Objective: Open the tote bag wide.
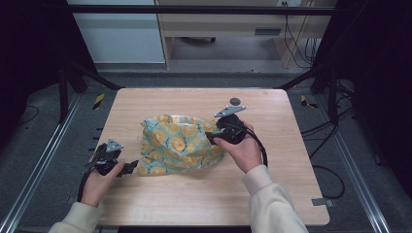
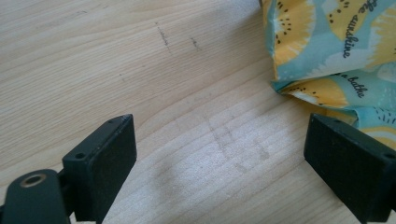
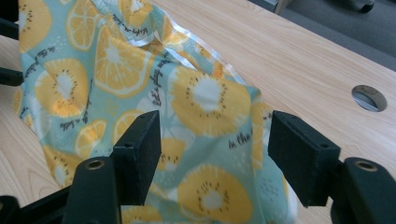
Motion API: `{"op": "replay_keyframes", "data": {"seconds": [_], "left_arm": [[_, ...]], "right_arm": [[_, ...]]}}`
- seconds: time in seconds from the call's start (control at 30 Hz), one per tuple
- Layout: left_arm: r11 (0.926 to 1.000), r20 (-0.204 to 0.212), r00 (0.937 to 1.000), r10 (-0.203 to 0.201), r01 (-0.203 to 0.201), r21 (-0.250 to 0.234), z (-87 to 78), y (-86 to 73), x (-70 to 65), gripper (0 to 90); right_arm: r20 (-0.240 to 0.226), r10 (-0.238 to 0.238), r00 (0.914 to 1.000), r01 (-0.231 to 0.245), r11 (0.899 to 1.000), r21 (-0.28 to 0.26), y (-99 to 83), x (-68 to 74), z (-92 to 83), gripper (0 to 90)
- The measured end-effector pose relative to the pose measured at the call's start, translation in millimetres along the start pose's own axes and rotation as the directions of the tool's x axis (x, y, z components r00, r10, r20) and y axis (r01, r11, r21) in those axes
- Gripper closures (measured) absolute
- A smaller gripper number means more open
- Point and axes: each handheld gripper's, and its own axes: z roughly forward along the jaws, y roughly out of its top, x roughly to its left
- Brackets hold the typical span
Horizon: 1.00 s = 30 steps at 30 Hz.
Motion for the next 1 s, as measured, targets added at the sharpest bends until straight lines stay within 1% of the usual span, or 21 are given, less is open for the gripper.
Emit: {"op": "replay_keyframes", "data": {"seconds": [0.03,0.07,0.13,0.17,0.2,0.23,0.27,0.3,0.33,0.4,0.43,0.47,0.53,0.6,0.7,0.8,0.87,0.9,0.93,0.97,1.0], "left_arm": [[1.0000,0.000,1.0000,0.000,0.000,0.000,0.0,0.0,0.0,9.1],[1.0000,0.000,1.0000,-0.001,0.001,-0.001,-0.4,0.1,0.9,9.2],[1.0000,0.000,1.0000,-0.004,0.004,-0.003,-0.1,0.1,1.3,9.2],[1.0000,0.002,1.0000,-0.001,0.001,-0.001,-0.1,0.3,1.3,9.2],[1.0000,0.002,1.0000,-0.001,0.001,-0.001,-0.1,0.3,1.3,9.2],[1.0000,0.001,1.0000,0.001,-0.001,0.000,-0.3,0.5,1.1,9.2],[1.0000,0.000,1.0000,0.000,0.000,-0.003,-0.4,0.6,0.9,9.2],[1.0000,0.000,1.0000,0.000,0.000,-0.004,-0.6,0.7,0.9,9.2],[1.0000,0.000,1.0000,-0.001,0.001,-0.005,-0.8,0.7,1.1,9.2],[1.0000,0.000,1.0000,-0.002,0.002,-0.005,-0.7,0.6,1.7,9.2],[1.0000,-0.002,1.0000,-0.002,0.002,-0.004,-0.5,0.5,2.2,9.3],[1.0000,-0.002,1.0000,-0.002,0.002,-0.004,-0.5,0.5,2.2,9.3],[1.0000,-0.002,1.0000,-0.004,0.004,-0.002,-0.7,0.5,2.5,9.3],[1.0000,-0.003,1.0000,-0.004,0.004,-0.002,-1.3,0.5,2.8,9.3],[0.9999,-0.007,0.9999,-0.009,0.009,-0.007,-2.2,0.3,3.2,9.4],[0.9999,-0.006,0.9999,-0.011,0.010,-0.006,-2.2,0.3,3.2,9.4],[0.9999,-0.008,0.9999,-0.011,0.011,-0.007,-2.3,0.3,3.0,9.4],[0.9999,-0.009,0.9999,-0.011,0.011,-0.008,-2.6,0.3,2.9,9.4],[0.9999,-0.008,0.9999,-0.011,0.011,-0.009,-3.1,0.3,2.6,9.4],[0.9999,-0.008,0.9999,-0.009,0.009,-0.009,-3.3,0.4,2.5,9.6],[0.9999,-0.008,0.9999,-0.009,0.009,-0.009,-3.3,0.4,2.5,9.9]], "right_arm": [[0.000,0.000,1.0000,0.000,1.000,0.000,0.0,0.0,0.0,34.5],[0.002,0.011,0.9999,-0.011,1.000,0.015,4.0,-0.7,6.9,33.1],[0.002,0.020,0.9998,-0.020,1.000,0.012,5.6,-1.2,10.1,33.1],[-0.007,0.029,0.9995,-0.029,0.999,0.027,8.4,-0.8,17.0,33.5],[-0.007,0.029,0.9995,-0.029,0.999,0.027,8.4,-0.8,17.0,33.5],[-0.012,0.033,0.9994,-0.033,0.999,0.034,9.2,-0.4,19.7,36.4],[-0.032,0.020,0.9993,-0.019,0.999,0.045,10.5,1.9,24.6,51.5],[-0.032,0.020,0.9993,-0.019,0.999,0.045,10.5,1.9,24.6,51.5],[-0.038,0.013,0.9992,-0.011,0.999,0.043,10.8,2.8,25.2,58.0],[-0.070,-0.011,0.9975,0.013,1.000,0.022,11.8,8.4,20.9,78.4],[-0.076,-0.025,0.9968,0.025,1.000,0.006,12.2,9.8,17.9,82.7],[-0.076,-0.025,0.9968,0.025,1.000,0.006,12.2,9.8,17.9,82.7],[-0.096,-0.035,0.9948,0.032,0.999,-0.034,13.4,14.9,8.1,88.5],[-0.111,-0.065,0.9917,0.055,0.995,-0.088,14.3,22.9,-6.8,89.4],[-0.134,-0.110,0.9849,0.089,0.984,-0.156,9.8,38.1,-27.4,90.0],[-0.173,-0.157,0.9723,0.120,0.971,-0.206,-3.0,58.6,-47.1,90.0],[-0.197,-0.173,0.9649,0.129,0.967,-0.217,-16.2,70.7,-55.0,90.0],[-0.197,-0.173,0.9649,0.129,0.967,-0.217,-16.2,70.7,-55.0,90.0],[-0.210,-0.177,0.9615,0.130,0.967,-0.220,-24.5,75.9,-57.0,90.0],[-0.231,-0.183,0.9557,0.135,0.969,-0.208,-40.4,84.5,-57.6,90.0],[-0.242,-0.184,0.9526,0.137,0.970,-0.199,-49.5,88.3,-56.0,90.0]]}}
